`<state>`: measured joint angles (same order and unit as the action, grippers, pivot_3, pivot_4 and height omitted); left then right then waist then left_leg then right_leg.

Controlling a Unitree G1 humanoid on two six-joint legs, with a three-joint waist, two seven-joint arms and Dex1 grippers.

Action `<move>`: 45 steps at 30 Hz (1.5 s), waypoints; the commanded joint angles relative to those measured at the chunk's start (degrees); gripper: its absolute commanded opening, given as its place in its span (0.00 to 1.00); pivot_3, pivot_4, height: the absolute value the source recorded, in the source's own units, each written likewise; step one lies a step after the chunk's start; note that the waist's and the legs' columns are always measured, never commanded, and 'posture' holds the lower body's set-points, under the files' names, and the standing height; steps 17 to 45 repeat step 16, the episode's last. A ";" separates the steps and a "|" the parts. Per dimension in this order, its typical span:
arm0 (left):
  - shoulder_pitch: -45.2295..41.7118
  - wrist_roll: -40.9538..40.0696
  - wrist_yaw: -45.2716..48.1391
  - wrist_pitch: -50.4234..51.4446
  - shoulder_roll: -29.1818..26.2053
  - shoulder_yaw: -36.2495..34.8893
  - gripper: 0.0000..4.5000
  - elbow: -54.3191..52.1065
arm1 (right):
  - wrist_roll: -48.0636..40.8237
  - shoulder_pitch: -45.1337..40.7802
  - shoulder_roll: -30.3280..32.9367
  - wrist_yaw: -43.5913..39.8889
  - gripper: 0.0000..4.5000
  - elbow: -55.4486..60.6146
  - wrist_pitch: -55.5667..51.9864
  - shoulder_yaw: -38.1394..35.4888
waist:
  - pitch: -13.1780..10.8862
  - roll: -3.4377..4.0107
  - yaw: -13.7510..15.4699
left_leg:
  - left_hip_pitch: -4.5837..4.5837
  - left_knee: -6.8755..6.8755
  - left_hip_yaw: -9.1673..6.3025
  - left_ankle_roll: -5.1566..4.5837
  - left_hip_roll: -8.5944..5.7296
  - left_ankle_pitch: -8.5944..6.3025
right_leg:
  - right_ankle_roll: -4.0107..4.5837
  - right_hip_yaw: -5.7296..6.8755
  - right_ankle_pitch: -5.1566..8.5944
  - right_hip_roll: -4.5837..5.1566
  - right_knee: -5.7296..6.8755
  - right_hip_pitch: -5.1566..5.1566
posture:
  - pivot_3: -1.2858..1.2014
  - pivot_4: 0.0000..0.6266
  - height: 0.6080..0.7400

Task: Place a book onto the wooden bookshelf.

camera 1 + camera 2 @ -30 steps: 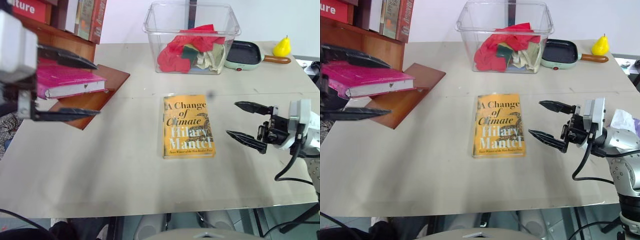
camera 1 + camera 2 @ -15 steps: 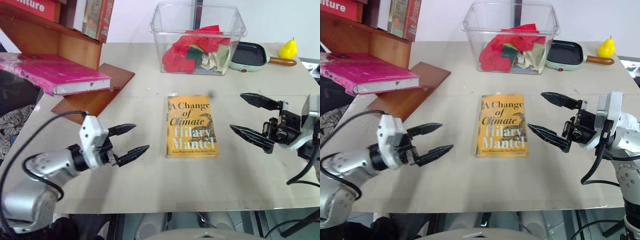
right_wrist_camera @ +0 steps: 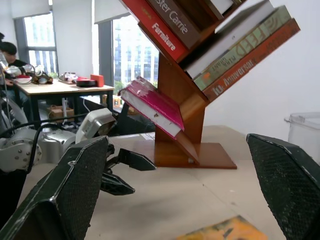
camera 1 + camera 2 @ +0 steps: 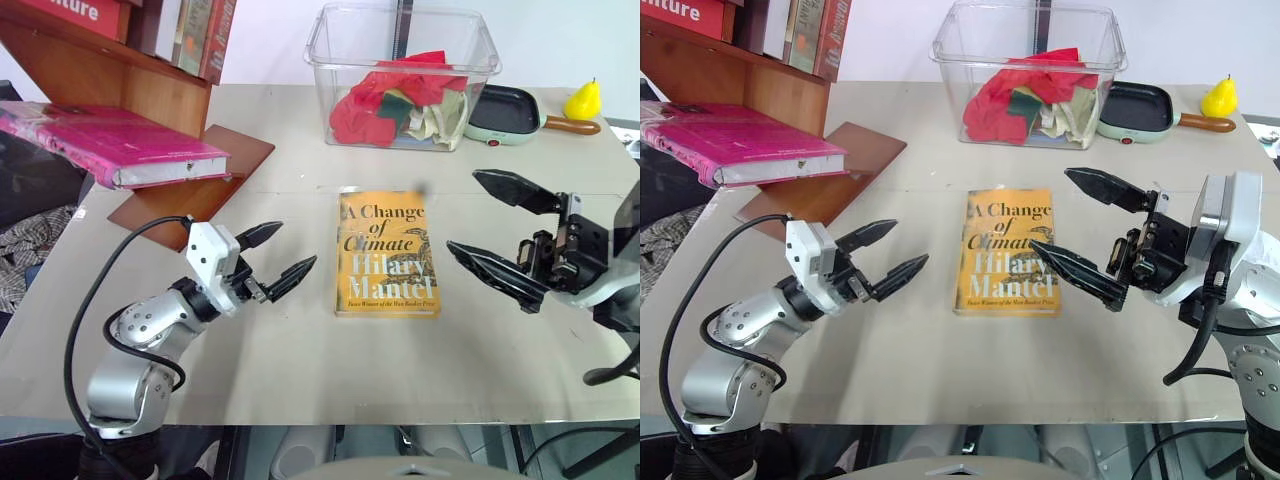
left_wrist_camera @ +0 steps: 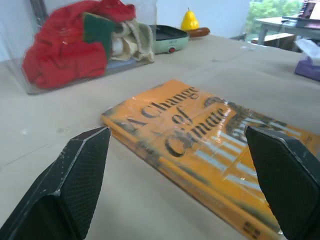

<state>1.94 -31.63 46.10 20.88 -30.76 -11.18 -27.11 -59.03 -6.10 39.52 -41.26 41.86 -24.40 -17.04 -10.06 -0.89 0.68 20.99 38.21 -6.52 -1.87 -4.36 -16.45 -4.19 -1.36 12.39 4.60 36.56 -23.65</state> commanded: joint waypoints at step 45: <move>13.19 -3.02 10.61 0.77 -11.48 -10.05 0.98 5.68 | 6.60 29.99 5.48 -6.86 1.00 2.67 -0.44 -19.15 | 0.02 0.02 0.11 | 0.03 0.00 0.02 -0.16 0.08 -0.10 | 0.00 0.05 0.03 0.00 -0.13 0.07 | 0.52 0.24 1.00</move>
